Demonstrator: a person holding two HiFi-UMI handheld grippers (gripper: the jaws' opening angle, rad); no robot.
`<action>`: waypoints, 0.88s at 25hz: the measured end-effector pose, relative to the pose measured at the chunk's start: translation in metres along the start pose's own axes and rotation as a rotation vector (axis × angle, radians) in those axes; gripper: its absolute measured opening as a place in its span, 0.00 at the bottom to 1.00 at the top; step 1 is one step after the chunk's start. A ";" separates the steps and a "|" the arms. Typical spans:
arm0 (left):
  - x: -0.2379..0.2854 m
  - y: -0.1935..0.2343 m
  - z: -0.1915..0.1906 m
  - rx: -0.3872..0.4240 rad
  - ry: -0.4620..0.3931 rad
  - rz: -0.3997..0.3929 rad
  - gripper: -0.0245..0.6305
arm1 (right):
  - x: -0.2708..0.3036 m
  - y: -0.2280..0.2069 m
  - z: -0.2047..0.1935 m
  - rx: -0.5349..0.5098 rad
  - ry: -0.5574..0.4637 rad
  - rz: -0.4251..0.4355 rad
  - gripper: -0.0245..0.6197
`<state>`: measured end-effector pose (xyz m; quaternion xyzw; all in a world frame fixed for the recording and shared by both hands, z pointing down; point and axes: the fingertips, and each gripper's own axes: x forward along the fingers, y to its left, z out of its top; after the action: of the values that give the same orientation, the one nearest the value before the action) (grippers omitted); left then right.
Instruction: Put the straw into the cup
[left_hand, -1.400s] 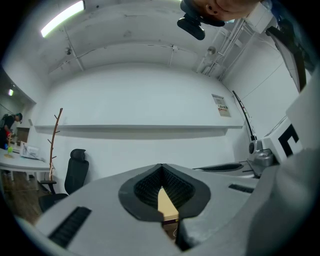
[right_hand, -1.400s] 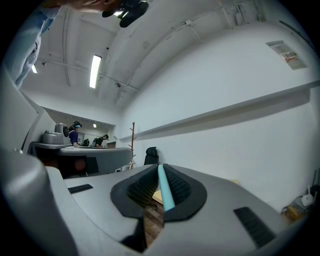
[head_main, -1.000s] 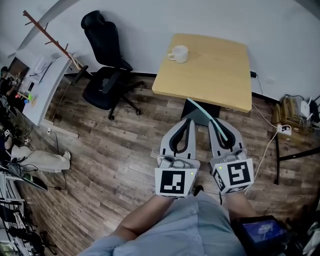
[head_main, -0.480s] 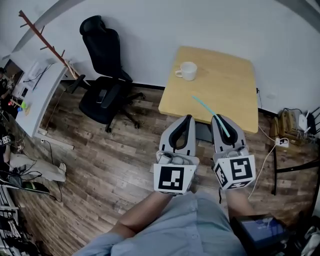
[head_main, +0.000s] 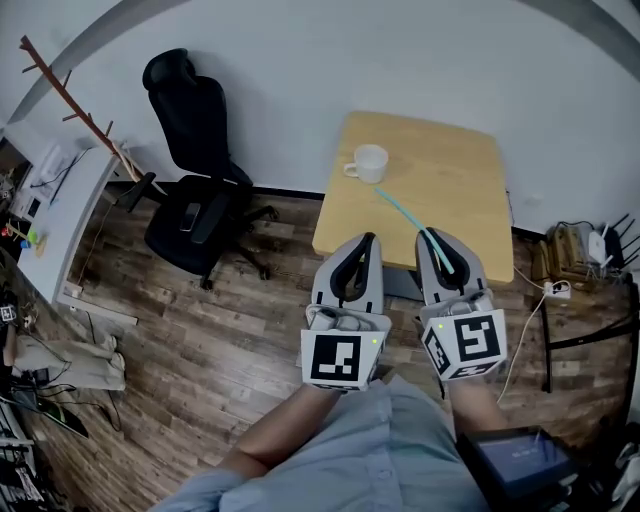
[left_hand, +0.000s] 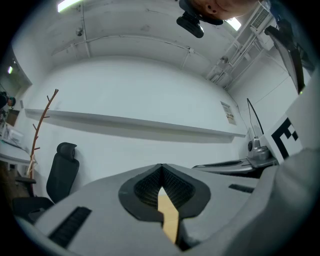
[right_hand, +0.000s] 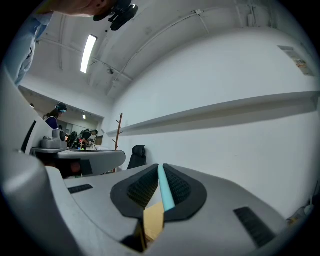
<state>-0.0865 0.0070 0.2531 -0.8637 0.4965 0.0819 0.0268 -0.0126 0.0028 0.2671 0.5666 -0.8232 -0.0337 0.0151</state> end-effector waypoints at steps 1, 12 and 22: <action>0.003 0.001 -0.003 0.000 0.005 -0.004 0.03 | 0.003 -0.002 -0.001 -0.001 0.002 -0.004 0.08; 0.061 0.019 -0.050 -0.028 0.101 -0.020 0.03 | 0.051 -0.041 -0.039 0.034 0.073 -0.036 0.08; 0.160 0.045 -0.083 -0.029 0.154 -0.007 0.03 | 0.130 -0.103 -0.066 0.079 0.120 -0.017 0.08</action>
<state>-0.0372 -0.1631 0.3092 -0.8695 0.4929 0.0224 -0.0236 0.0409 -0.1580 0.3236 0.5748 -0.8166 0.0328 0.0419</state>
